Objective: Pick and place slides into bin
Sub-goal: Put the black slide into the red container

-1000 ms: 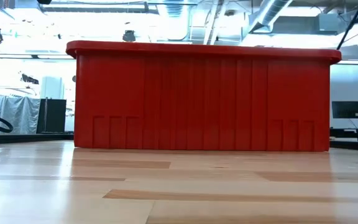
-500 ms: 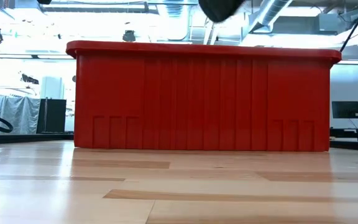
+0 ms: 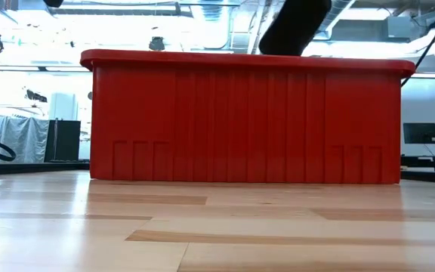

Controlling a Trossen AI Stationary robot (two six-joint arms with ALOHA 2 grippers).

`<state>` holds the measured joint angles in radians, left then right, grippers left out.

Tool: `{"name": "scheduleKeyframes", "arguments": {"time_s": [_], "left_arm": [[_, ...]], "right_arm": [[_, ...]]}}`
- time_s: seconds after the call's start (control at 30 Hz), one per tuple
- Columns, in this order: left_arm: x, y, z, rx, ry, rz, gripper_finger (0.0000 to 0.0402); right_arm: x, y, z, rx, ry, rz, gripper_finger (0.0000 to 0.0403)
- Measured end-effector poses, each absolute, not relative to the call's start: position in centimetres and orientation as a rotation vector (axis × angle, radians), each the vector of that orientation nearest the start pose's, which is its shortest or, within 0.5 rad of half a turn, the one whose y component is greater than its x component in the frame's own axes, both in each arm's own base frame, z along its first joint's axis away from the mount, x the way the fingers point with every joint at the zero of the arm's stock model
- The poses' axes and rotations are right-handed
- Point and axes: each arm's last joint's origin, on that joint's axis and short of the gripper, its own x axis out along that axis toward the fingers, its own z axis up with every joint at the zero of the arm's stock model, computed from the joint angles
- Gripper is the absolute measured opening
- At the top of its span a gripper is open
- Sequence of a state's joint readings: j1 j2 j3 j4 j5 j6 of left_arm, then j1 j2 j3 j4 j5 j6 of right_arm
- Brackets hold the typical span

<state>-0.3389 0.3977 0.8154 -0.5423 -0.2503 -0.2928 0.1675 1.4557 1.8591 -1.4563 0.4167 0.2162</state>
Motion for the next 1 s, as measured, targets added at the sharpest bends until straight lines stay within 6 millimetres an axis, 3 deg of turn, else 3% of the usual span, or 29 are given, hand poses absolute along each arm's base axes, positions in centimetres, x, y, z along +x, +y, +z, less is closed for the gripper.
{"name": "scheduleKeyframes", "arguments": {"time_s": [0.4,0.77,1.0], "left_arm": [[6.9,-1.5,34.4,-0.227,0.164,-0.003,0.0093],[6.9,-1.2,34.4,-0.182,0.146,0.109,0.0093],[6.9,-1.1,34.4,-0.182,0.146,0.111,0.0093]], "right_arm": [[26.0,-7.0,41.1,-0.149,1.202,-0.349,0.0001],[29.4,-11.4,36.6,-0.145,1.387,-0.242,0.0001],[30.6,-14.0,33.9,-0.105,1.493,-0.240,0.0001]]}}
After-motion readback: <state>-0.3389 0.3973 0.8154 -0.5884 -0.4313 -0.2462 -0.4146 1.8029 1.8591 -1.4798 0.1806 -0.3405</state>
